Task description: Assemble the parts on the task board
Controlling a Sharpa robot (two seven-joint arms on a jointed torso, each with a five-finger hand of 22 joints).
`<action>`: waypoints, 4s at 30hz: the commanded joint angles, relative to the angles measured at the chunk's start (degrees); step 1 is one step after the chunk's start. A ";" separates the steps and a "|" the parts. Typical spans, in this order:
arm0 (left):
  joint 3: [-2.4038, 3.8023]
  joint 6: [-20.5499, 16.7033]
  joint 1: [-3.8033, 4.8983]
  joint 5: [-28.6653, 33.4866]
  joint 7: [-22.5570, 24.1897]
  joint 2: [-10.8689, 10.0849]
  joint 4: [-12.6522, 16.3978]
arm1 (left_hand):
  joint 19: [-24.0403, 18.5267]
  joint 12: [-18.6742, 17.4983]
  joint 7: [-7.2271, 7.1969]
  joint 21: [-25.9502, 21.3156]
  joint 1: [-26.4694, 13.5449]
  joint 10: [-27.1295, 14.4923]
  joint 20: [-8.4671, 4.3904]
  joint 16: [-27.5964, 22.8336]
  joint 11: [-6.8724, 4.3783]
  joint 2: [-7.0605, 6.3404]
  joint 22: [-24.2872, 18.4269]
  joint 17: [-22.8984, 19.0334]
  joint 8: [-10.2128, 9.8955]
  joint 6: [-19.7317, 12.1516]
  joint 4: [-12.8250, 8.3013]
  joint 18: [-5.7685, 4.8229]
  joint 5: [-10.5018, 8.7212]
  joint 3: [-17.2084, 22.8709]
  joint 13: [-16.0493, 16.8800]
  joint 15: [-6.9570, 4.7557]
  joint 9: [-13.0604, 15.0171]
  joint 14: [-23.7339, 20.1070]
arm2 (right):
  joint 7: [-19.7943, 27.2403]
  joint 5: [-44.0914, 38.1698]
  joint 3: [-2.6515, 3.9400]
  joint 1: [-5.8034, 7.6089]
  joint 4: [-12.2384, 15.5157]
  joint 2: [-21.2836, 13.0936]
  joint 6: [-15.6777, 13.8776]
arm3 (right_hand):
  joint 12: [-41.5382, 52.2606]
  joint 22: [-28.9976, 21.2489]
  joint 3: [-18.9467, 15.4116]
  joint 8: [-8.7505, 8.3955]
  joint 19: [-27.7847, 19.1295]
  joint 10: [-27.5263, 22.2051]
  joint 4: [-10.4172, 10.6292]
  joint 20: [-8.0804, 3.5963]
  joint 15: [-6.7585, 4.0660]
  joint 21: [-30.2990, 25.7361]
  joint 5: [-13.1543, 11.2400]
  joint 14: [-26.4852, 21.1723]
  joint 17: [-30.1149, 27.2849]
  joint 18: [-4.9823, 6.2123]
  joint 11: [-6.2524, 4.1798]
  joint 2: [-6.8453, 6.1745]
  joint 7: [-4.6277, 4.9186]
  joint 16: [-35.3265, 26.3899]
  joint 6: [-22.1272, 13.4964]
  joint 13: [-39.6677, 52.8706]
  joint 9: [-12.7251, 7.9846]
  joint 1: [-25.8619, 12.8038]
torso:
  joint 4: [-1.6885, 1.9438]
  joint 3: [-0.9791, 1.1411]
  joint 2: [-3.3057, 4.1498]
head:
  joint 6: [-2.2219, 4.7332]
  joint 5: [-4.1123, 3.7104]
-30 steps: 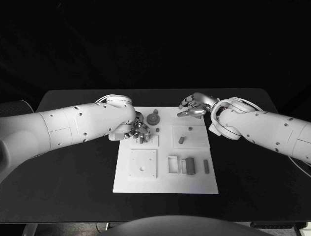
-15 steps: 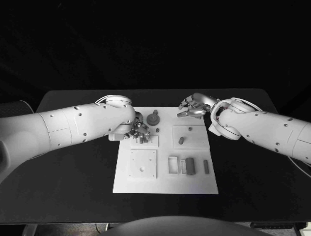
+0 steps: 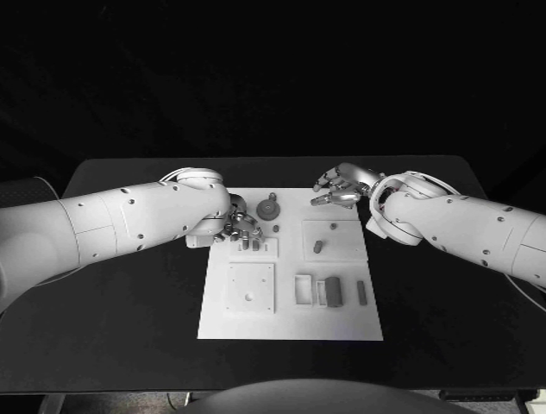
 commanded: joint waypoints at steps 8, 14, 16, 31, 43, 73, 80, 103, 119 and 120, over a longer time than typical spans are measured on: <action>1.12 -4.36 0.15 4.12 4.89 -2.49 1.40 | -2.53 -2.12 1.83 -2.10 2.90 -3.98 0.03 -2.45 1.56 1.35 -0.57 -0.93 -2.18 -4.34 -1.38 4.01 0.70 -0.36 0.30 0.76 -0.34 -2.33 | 0.38 -0.28 0.01 -0.02 -0.31 -0.06 0.57 | 0.35 0.52 -0.10 0.24 0.03 -0.48 0.31 -0.36 -0.24 -0.19 0.29 -0.11 -0.09 3.92 0.04 -0.05 0.33 0.27 0.04 -0.06 -0.08 -0.55 | 0.08 -0.06 -0.10 | 0.45 -0.15; 3.42 -6.04 0.63 5.57 4.98 -4.30 2.54 | -2.95 -2.58 2.11 -2.63 3.78 -4.49 0.04 -2.87 1.84 1.98 -0.81 -1.21 -2.38 -4.91 -2.39 3.91 1.24 -0.73 0.34 1.05 -0.37 -2.72 | 0.45 -0.28 0.01 -0.02 -0.57 -0.15 0.47 | 0.35 0.53 -0.10 0.24 0.04 -0.48 0.31 -0.36 -0.24 -0.19 0.29 -0.10 -0.09 3.92 0.04 -0.04 0.34 0.27 0.04 -0.06 -0.08 -0.55 | 0.13 -0.02 -0.12 | 1.62 -0.26; 4.00 -7.65 1.08 5.61 5.16 -5.00 2.72 | -3.34 -3.17 2.86 -3.16 4.53 -5.10 0.05 -3.40 2.51 2.44 -1.06 -1.57 -3.76 -7.57 -3.24 3.87 1.62 -0.73 0.13 1.59 -0.90 -3.09 | 0.46 -0.28 0.01 -0.02 -0.67 -0.17 0.45 | 0.35 0.53 -0.10 0.23 0.04 -0.48 0.31 -0.36 -0.24 -0.19 0.29 -0.10 -0.09 3.92 0.04 -0.03 0.34 0.28 0.03 -0.06 -0.08 -0.55 | 0.13 -0.04 -0.14 | 2.02 -0.30; 4.88 -17.67 3.93 -1.02 8.45 -3.72 -4.91 | -7.82 -10.83 6.00 -11.51 9.94 -10.14 3.43 -11.50 5.80 0.90 -5.98 -7.18 -6.02 -12.21 -9.50 2.48 5.13 -2.60 -4.79 5.19 -2.54 -7.19 | 0.42 -0.27 0.00 -0.02 -1.40 -0.24 0.71 | 0.37 0.53 -0.09 0.23 0.05 -0.47 0.32 -0.37 -0.23 -0.19 0.29 -0.09 -0.10 3.92 0.04 0.03 0.34 0.28 0.01 -0.07 -0.09 -0.55 | 0.02 0.00 0.01 | 3.55 -0.11; 2.78 -14.43 3.54 -1.74 8.43 2.95 -14.49 | -11.90 -19.08 7.39 -17.87 5.84 -13.55 5.98 -15.99 7.62 1.72 -8.78 -10.12 -7.15 -12.76 -6.96 2.15 4.55 -5.05 -10.41 7.94 -5.01 -11.62 | 0.43 -0.27 0.00 -0.02 -1.42 0.12 0.64 | 0.38 0.53 -0.08 0.24 0.05 -0.47 0.32 -0.37 -0.23 -0.19 0.29 -0.09 -0.10 3.92 0.04 0.05 0.34 0.29 0.01 -0.08 -0.10 -0.55 | -0.12 0.03 0.09 | 3.85 0.32; 0.63 -7.98 1.46 -6.89 6.30 6.53 -18.95 | -9.32 -19.32 5.83 -16.30 2.79 -9.13 4.53 -12.93 6.03 2.06 -6.09 -8.85 -5.44 -9.21 -3.50 2.55 3.41 -6.71 -10.54 6.19 -5.98 -9.66 | 0.26 -0.29 0.00 -0.02 -1.12 0.42 0.25 | 0.40 0.55 -0.10 0.24 0.06 -0.47 0.29 -0.38 -0.23 -0.19 0.28 -0.08 -0.11 3.92 0.05 0.01 0.35 0.30 -0.01 -0.10 -0.11 -0.56 | -0.02 -0.01 0.03 | 3.38 0.40; 0.62 -8.02 0.72 -6.60 6.89 6.99 -19.36 | -9.31 -19.30 5.82 -16.25 2.78 -9.11 4.51 -12.87 6.02 2.08 -6.01 -8.81 -5.43 -9.20 -3.46 2.54 3.45 -6.74 -10.51 6.17 -6.01 -9.67 | 0.31 -0.30 0.01 -0.02 -1.15 0.54 0.34 | 0.41 0.55 -0.10 0.24 0.06 -0.47 0.29 -0.38 -0.23 -0.18 0.28 -0.08 -0.12 3.92 0.05 0.02 0.35 0.31 -0.02 -0.11 -0.12 -0.56 | -0.01 -0.03 0.04 | 3.43 0.21; 0.64 -8.04 -0.22 -6.43 7.40 8.60 -20.96 | -9.36 -19.24 5.80 -16.10 2.62 -9.14 4.36 -12.58 6.00 2.91 -5.46 -8.64 -5.36 -9.20 -3.04 2.46 4.09 -6.88 -10.30 6.05 -6.16 -9.79 | 0.29 -0.33 0.01 -0.02 -1.02 0.77 0.33 | 0.43 0.55 -0.09 0.25 0.08 -0.46 0.28 -0.39 -0.22 -0.18 0.28 -0.06 -0.12 3.92 0.05 0.05 0.35 0.32 -0.02 -0.12 -0.12 -0.56 | -0.04 0.03 0.03 | 3.41 -0.19; 0.65 -8.81 -0.89 -6.32 8.00 9.09 -21.87 | -9.19 -19.02 5.71 -15.86 4.07 -8.94 4.17 -12.18 5.90 5.08 -4.66 -8.49 -5.04 -8.99 -4.12 2.35 4.47 -6.99 -9.93 5.90 -6.27 -9.69 | 0.07 -0.40 0.01 -0.02 -0.97 0.74 0.61 | 0.44 0.56 -0.10 0.26 0.07 -0.46 0.28 -0.39 -0.22 -0.19 0.28 -0.06 -0.13 3.92 0.05 0.06 0.35 0.33 -0.02 -0.13 -0.13 -0.57 | -0.02 0.06 0.04 | 3.34 -0.40; 0.65 -8.82 -0.91 -6.20 8.04 9.12 -21.90 | -9.17 -19.00 5.70 -15.85 4.20 -8.92 4.16 -12.15 5.89 5.23 -4.60 -8.48 -5.02 -8.98 -4.27 2.34 4.50 -7.02 -9.90 5.88 -6.28 -9.68 | 0.07 -0.41 0.01 -0.02 -0.99 0.74 0.61 | 0.44 0.56 -0.10 0.26 0.07 -0.46 0.28 -0.39 -0.22 -0.19 0.28 -0.06 -0.13 3.92 0.05 0.06 0.35 0.33 -0.02 -0.13 -0.13 -0.57 | -0.01 0.05 0.03 | 3.32 -0.41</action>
